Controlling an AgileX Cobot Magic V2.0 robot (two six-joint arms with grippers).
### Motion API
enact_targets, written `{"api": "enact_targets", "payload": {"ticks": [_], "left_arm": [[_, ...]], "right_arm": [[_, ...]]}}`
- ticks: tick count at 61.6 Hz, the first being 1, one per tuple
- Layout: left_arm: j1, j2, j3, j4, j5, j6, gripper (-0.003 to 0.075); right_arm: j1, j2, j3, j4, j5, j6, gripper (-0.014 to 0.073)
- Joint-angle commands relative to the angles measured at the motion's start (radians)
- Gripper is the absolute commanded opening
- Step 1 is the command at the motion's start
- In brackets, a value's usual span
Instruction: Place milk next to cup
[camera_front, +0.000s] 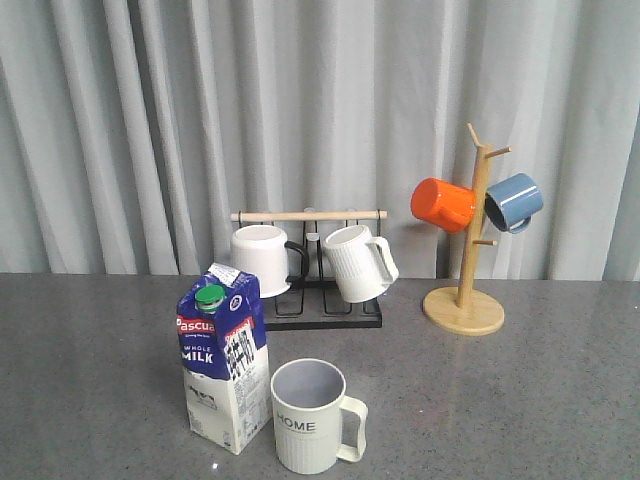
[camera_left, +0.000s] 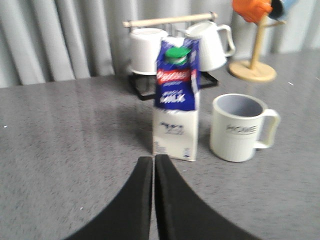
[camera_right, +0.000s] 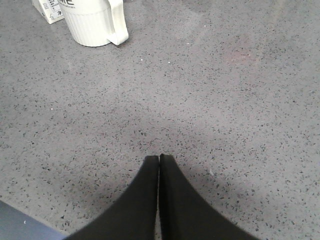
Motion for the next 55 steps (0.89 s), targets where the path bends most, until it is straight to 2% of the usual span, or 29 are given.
{"api": "enact_targets", "payload": {"ticks": [1,7,14,20,32,55], "left_arm": [[0.021,-0.101,0.187,-0.018,-0.337,-0.010,-0.0007],[0.061,-0.202,0.377,-0.041,-0.455,-0.052,-0.0007],[0.109,-0.319,0.491,-0.042,-0.468,-0.087,-0.0007],[0.149,-0.396,0.485,-0.023,-0.364,-0.075,-0.0007],[0.202,-0.522,0.486,-0.002,-0.242,-0.050,-0.0007],[0.205,-0.506,0.486,-0.004,-0.217,-0.054,-0.0007]], "right_arm": [[-0.006,-0.003,-0.023,-0.011,-0.067,0.001,-0.0005],[-0.006,-0.003,-0.023,-0.011,-0.067,0.001,-0.0005],[-0.006,-0.003,-0.023,-0.011,-0.067,0.001,-0.0005],[-0.006,-0.003,-0.023,-0.011,-0.067,0.001,-0.0005],[-0.006,-0.003,-0.023,-0.011,-0.067,0.001,-0.0005],[-0.006,-0.003,-0.023,-0.011,-0.059,0.001,-0.0005]]}}
